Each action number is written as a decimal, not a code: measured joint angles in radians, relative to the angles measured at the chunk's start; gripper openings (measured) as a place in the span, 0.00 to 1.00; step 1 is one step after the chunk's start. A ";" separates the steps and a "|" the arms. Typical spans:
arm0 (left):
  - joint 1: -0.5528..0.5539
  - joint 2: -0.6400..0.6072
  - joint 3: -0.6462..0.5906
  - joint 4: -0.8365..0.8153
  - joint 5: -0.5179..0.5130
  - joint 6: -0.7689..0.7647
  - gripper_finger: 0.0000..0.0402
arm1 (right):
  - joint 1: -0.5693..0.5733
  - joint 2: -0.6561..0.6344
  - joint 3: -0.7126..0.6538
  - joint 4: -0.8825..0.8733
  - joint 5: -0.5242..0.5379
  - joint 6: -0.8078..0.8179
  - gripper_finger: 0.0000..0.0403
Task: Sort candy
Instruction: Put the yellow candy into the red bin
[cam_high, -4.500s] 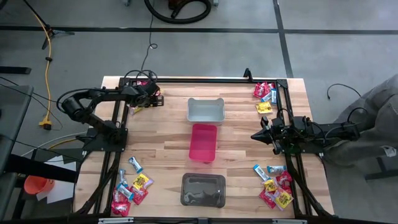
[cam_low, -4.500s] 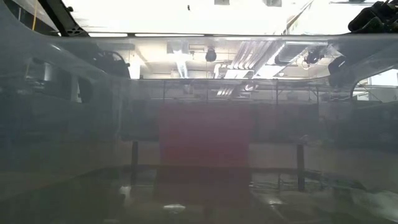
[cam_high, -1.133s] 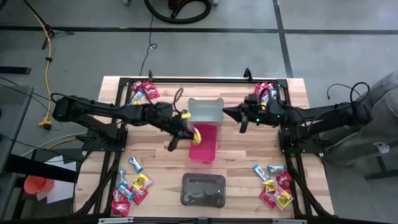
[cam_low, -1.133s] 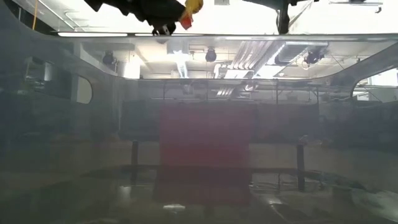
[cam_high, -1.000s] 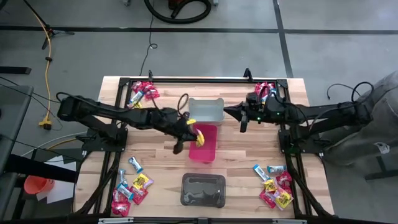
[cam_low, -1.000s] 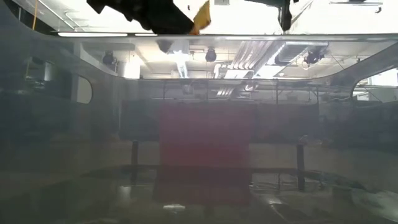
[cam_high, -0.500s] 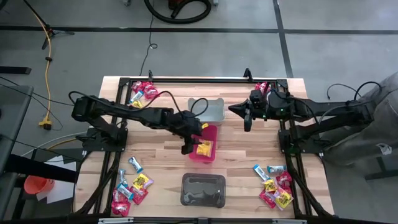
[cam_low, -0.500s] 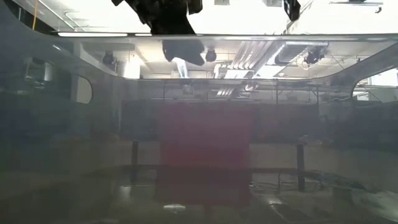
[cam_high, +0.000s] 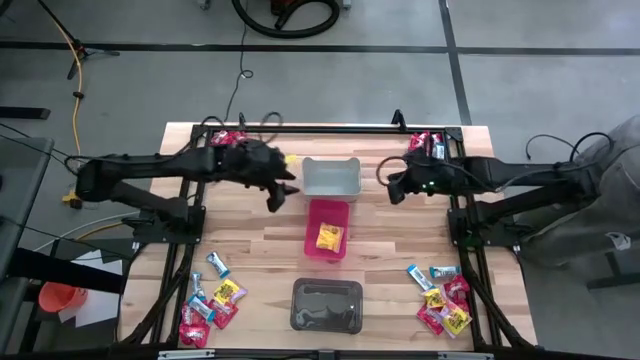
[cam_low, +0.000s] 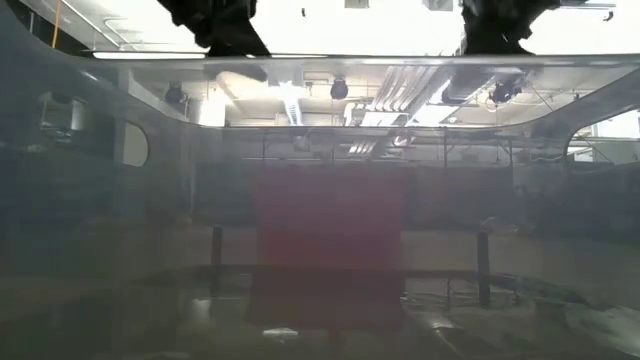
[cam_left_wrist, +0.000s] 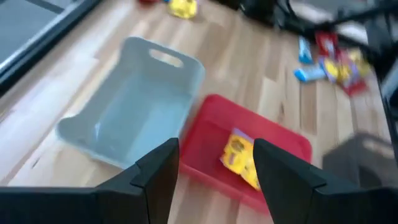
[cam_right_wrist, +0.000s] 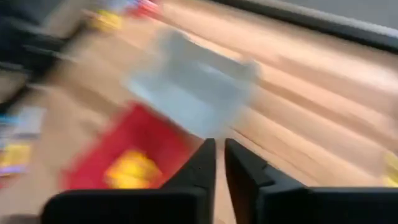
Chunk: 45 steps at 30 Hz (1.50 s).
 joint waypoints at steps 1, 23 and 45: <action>0.008 -0.024 -0.029 0.023 -0.010 -0.019 0.49 | -0.028 0.009 0.000 -0.045 0.009 0.012 0.13; 0.015 -0.114 -0.113 0.074 -0.140 -0.157 0.49 | -0.704 0.525 0.000 -0.226 -0.188 -0.198 0.59; 0.016 -0.113 -0.113 0.141 -0.164 -0.156 0.49 | -0.703 0.761 0.005 -0.136 -0.221 -0.326 0.45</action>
